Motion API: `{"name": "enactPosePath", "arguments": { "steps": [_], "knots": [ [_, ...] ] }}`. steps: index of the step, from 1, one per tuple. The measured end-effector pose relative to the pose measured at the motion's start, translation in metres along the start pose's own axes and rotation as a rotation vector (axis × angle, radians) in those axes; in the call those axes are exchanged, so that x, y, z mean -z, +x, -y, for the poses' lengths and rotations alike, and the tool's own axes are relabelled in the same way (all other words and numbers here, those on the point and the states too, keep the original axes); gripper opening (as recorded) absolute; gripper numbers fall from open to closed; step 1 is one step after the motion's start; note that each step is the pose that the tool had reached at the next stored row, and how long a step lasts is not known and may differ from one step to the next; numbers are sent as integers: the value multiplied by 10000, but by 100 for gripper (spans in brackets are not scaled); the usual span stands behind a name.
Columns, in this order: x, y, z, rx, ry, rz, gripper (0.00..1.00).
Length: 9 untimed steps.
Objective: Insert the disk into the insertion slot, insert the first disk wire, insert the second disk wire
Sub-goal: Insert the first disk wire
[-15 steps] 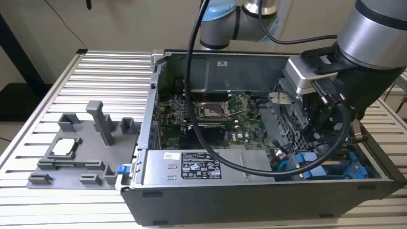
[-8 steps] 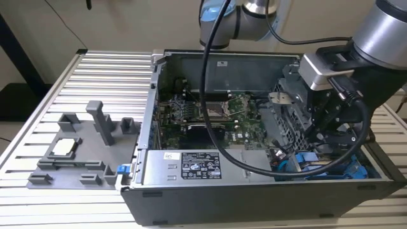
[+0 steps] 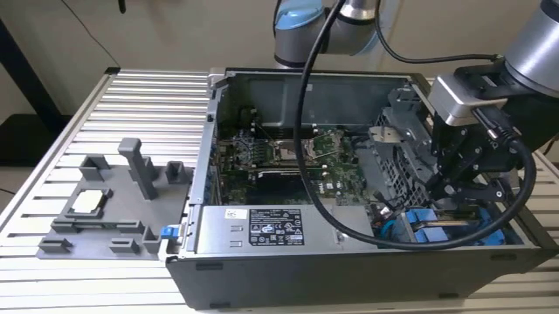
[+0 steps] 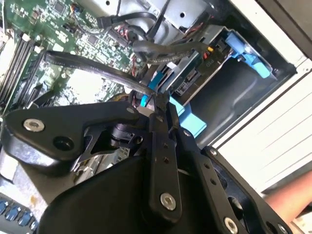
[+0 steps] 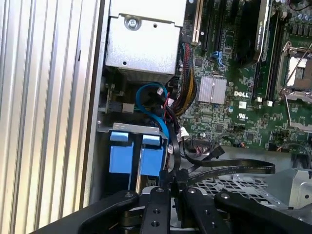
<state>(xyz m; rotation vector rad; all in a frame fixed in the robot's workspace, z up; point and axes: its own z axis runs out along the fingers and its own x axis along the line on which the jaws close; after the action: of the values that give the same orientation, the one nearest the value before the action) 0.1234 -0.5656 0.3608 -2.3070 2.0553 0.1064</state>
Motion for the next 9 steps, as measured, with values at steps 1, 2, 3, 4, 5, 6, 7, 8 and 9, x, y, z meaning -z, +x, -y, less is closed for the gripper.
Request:
{"name": "enactPosePath", "arguments": {
  "steps": [1, 2, 3, 4, 5, 6, 7, 8, 9],
  "knots": [
    [0, 0, 0, 0, 0, 0, 16],
    [0, 0, 1, 1, 0, -1, 16],
    [1, 0, 1, 1, 0, -1, 16],
    [1, 0, 2, 1, 0, -2, 16],
    [0, 0, 2, 1, 0, -1, 16],
    [1, 0, 2, 1, 0, -1, 16],
    [0, 0, 3, 1, 0, -1, 16],
    [0, 0, 3, 1, 0, 0, 16],
    [0, 1, 4, 2, -1, 0, 16]
  ]
}}
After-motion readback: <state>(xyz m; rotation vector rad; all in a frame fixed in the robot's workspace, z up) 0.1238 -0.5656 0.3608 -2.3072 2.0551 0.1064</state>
